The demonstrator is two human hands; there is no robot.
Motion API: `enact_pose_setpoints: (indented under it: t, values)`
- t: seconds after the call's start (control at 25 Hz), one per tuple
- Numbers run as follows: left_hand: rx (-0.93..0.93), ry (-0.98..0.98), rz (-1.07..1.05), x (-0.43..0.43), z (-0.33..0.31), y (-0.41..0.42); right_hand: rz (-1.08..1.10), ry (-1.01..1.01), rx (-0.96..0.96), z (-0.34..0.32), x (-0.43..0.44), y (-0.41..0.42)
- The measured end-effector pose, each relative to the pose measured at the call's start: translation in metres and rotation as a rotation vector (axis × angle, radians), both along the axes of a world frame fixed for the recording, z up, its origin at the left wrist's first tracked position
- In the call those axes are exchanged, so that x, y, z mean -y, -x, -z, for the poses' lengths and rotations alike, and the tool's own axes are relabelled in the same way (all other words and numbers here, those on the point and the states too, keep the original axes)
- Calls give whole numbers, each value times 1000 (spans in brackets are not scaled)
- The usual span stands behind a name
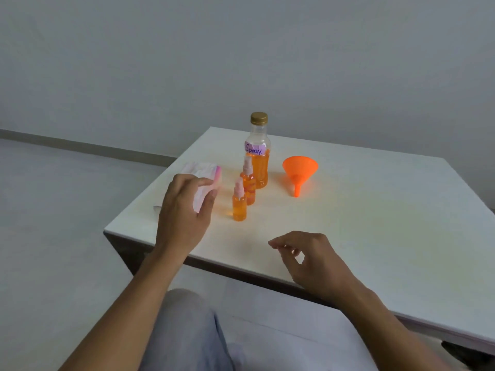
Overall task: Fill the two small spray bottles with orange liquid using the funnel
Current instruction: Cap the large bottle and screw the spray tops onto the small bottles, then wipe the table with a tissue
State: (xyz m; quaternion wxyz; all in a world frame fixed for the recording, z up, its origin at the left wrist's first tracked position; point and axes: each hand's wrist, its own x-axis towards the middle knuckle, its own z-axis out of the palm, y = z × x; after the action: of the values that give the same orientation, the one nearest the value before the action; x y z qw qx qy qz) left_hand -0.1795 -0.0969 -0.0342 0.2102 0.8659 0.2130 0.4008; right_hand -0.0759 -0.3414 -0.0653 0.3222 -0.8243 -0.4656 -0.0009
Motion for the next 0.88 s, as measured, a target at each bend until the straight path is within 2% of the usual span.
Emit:
enact_pose_setpoints:
  t: [0.16,0.24,0.32,0.44,0.88]
  values:
    - [-281,-91,-145,-35,-1,7,-54,68,54,28,-39,18]
    - [-344,-100,-148,-43,2,4,-67,123,134,40,-51,23]
    - [-346,-41,-136,-49,6,-1,-66,149,209,48,-57,23]
    - [-297,30,-126,-57,10,-4,-46,137,205,51,-58,21]
    - [-224,29,-89,-67,4,-11,-48,105,237,53,-59,21]
